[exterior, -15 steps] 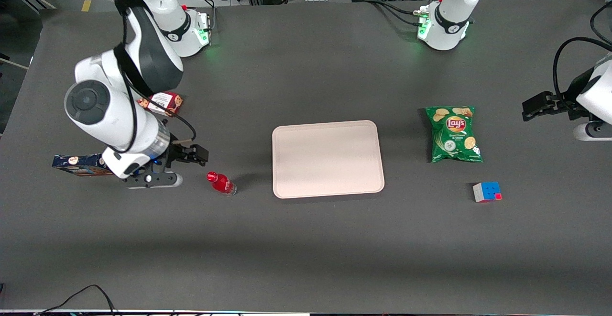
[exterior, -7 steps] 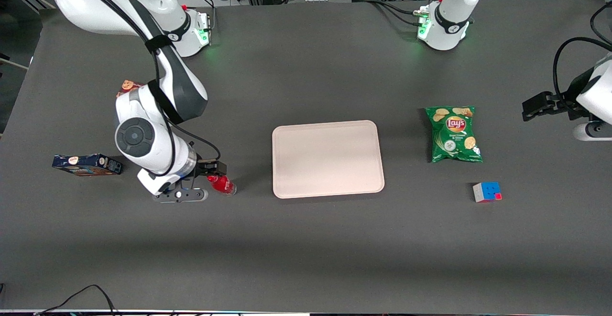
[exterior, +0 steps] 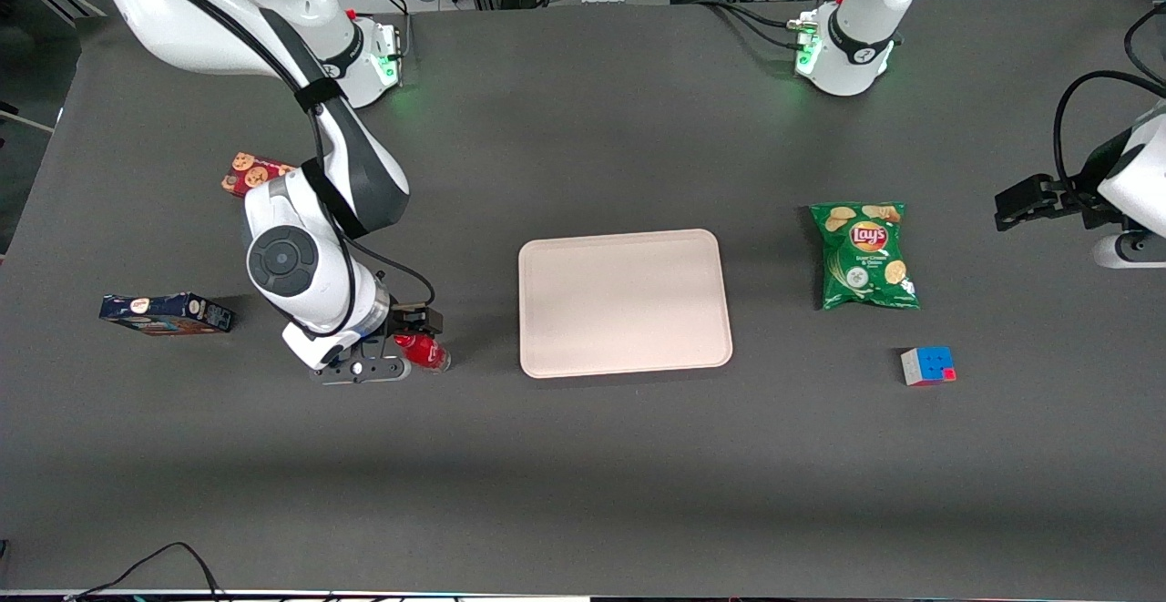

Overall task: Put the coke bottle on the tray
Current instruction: 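Lower the right gripper over the red bottle and close on it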

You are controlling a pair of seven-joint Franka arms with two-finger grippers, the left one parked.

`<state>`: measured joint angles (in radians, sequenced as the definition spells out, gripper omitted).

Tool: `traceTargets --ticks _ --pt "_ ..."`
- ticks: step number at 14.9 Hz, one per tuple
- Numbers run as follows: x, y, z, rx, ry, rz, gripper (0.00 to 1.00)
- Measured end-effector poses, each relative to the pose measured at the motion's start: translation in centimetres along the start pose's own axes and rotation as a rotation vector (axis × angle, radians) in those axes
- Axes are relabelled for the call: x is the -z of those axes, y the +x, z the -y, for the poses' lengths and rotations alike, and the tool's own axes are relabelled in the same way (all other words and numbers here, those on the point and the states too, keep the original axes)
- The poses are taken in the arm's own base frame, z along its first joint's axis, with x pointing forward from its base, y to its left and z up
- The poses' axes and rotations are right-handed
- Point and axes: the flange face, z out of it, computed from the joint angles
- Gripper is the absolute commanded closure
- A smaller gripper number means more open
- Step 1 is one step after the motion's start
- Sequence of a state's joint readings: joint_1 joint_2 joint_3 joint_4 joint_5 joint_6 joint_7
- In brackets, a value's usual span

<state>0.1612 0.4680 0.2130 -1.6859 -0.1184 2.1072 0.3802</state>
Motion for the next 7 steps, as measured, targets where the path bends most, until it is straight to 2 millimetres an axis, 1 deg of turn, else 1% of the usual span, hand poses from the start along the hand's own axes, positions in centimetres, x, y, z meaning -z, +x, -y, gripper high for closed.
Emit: traceTargets --ticks 1,2,4,5,7 --pt "-0.3 0.0 0.0 0.001 0.0 0.0 0.0" --pt "-0.5 0.0 0.0 0.001 0.002 -0.003 0.02" --pt "-1.0 -0.1 0.1 0.003 0.006 -0.011 0.1" --pt "-1.2 -0.1 0.1 0.003 0.007 -0.013 0.15" --pt "-1.3 -0.1 0.0 0.011 -0.004 -0.018 0.31"
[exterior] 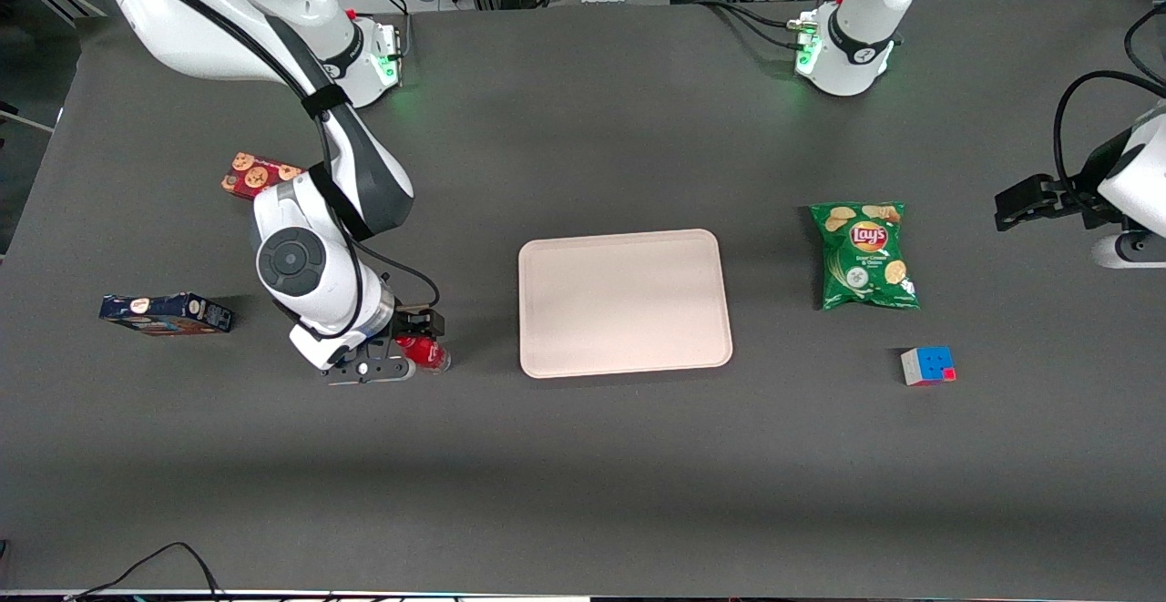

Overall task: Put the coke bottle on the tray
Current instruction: 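Lower the right gripper over the red bottle and close on it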

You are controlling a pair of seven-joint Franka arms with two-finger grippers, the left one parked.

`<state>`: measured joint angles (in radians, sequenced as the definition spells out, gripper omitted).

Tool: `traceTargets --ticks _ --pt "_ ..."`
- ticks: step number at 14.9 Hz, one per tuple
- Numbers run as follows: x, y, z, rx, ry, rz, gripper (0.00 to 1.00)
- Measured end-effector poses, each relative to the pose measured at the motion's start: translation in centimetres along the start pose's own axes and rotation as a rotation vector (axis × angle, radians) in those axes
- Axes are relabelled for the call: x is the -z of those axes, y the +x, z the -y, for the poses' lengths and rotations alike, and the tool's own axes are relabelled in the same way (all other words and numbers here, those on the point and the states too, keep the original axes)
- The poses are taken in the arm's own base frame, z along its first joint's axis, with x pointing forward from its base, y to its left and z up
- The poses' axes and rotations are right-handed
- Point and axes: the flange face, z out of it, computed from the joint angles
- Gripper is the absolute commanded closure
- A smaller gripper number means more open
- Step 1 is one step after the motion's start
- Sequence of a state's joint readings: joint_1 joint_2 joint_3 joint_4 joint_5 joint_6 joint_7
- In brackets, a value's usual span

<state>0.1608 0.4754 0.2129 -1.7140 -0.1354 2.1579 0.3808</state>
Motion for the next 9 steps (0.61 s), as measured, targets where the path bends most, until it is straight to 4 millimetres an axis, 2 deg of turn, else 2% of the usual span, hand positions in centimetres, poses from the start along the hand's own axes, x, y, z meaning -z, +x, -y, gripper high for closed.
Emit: traceTargets --ticks 4,7,9 --pt "-0.05 0.02 -0.11 0.008 -0.013 -0.004 0.65" --pt "-0.02 0.06 -0.16 0.007 -0.013 -0.007 0.97" --pt "0.01 0.13 -0.23 0.005 -0.013 -0.011 1.0"
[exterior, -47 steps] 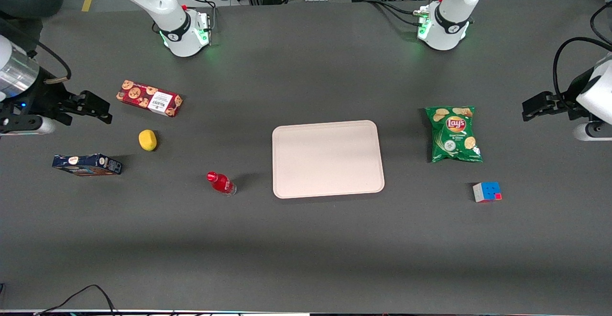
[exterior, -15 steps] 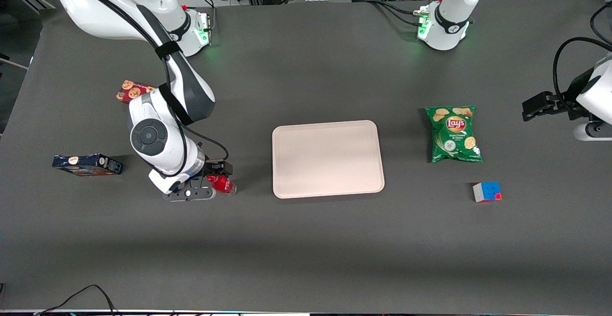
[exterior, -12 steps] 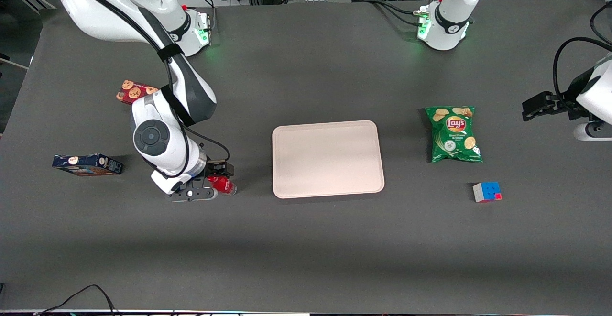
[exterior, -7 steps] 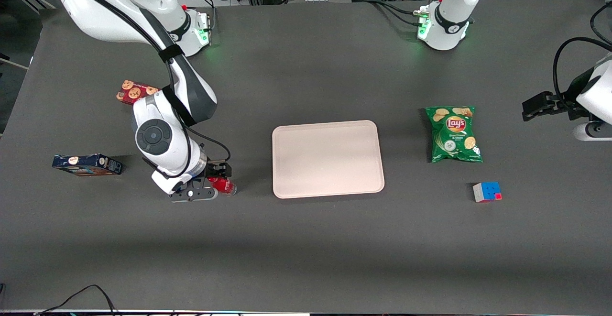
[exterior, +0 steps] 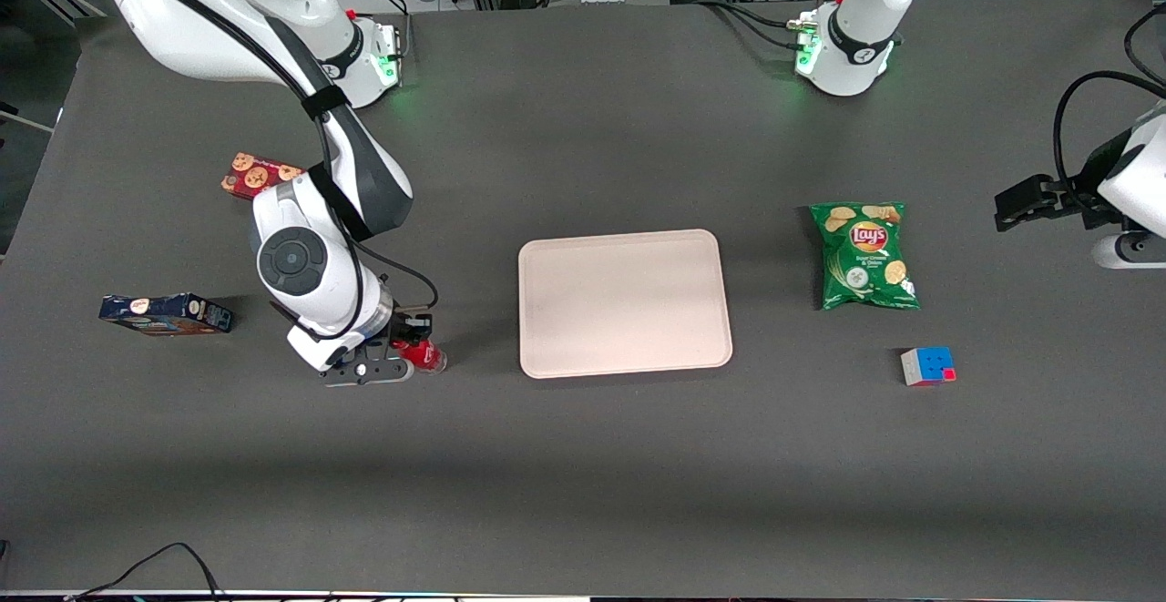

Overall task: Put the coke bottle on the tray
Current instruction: 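Lower the right gripper over the red bottle and close on it, then lift the red bottle and carry it over the white tray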

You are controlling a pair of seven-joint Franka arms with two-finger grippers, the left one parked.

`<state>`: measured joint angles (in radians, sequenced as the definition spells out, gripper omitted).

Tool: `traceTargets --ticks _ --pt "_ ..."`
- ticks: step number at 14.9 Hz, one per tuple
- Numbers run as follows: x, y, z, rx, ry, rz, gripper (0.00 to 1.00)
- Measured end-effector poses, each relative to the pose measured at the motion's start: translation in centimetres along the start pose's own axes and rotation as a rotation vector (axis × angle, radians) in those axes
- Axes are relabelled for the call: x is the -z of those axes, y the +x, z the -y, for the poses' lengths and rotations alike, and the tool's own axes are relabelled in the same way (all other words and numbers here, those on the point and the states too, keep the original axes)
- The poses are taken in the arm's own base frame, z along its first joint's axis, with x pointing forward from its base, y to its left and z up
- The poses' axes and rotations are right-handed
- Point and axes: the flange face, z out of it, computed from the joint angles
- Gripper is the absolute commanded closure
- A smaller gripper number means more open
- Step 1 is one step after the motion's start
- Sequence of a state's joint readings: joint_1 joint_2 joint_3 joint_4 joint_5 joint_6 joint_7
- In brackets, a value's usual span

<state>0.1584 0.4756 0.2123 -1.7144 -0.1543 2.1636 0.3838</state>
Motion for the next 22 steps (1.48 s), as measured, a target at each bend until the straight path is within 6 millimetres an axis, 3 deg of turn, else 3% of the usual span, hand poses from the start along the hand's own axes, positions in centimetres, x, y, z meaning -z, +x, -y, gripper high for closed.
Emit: traceTargets --ticks 3,5,11,18,20,22 --pt "0.3 0.1 0.0 -0.002 0.003 -0.011 1.0" --pt "1.9 0.2 0.0 -0.004 0.006 -0.033 1.0" --pt "12.8 -2.4 0.8 0.015 -0.029 -0.041 1.0" --pt "27.1 -8.9 5.5 0.083 -0.042 -0.03 1.0" --pt "29.0 -9.9 6.9 0.055 0.003 -0.023 1.0" --pt "28.6 -10.9 9.9 0.005 0.017 -0.009 1.0"
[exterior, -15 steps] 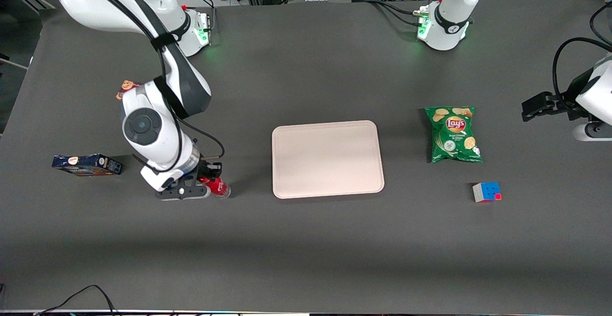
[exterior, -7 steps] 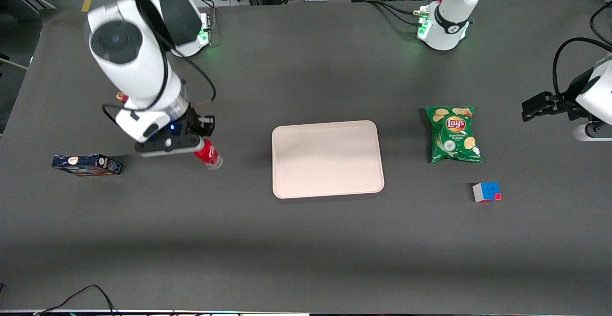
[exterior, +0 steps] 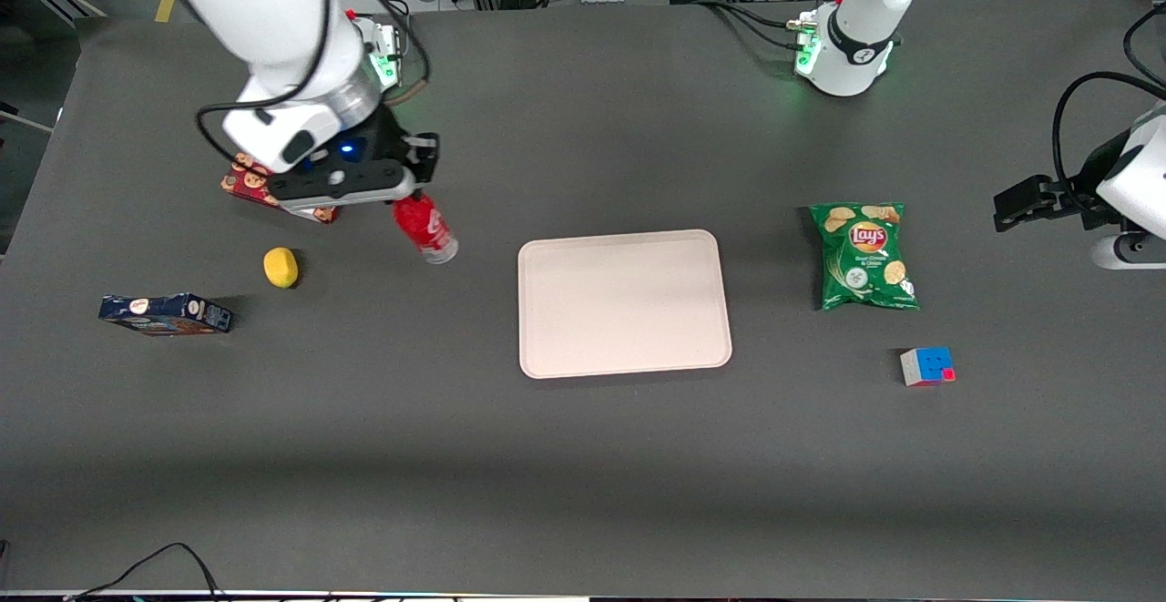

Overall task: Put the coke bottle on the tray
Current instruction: 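Lift the red bottle and carry it over the white tray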

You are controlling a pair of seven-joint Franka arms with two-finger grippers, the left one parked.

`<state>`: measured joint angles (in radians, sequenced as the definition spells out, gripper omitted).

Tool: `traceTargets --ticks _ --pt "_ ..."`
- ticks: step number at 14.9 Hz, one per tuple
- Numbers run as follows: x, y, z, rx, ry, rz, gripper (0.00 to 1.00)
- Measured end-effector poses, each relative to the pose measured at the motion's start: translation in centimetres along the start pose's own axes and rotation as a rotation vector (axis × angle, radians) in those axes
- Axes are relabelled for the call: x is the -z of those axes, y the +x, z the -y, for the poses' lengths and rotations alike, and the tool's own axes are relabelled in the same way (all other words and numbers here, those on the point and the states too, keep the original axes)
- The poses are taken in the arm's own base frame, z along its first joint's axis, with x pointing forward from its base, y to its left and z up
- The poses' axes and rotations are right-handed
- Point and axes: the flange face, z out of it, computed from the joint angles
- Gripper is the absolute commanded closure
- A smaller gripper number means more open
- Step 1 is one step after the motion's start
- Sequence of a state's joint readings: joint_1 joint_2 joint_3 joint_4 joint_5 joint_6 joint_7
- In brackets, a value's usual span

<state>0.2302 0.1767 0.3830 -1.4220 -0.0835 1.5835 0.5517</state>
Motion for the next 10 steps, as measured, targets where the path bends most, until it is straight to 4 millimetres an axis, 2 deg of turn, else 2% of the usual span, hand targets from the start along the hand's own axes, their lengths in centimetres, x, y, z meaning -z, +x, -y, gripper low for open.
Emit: traceTargets --ticks 2,4,5,7,10 --pt "-2.7 -0.8 4.4 -0.055 -0.003 0.03 1.0" --pt "-6.8 -0.4 8.4 -0.073 -0.022 0.035 1.0" --pt "-9.1 0.1 9.6 -0.078 -0.029 0.038 1.0" --pt "-13.6 1.9 10.6 -0.094 -0.026 0.048 1.0" --pt "-19.6 4.4 10.9 -0.117 -0.018 0.051 1.0"
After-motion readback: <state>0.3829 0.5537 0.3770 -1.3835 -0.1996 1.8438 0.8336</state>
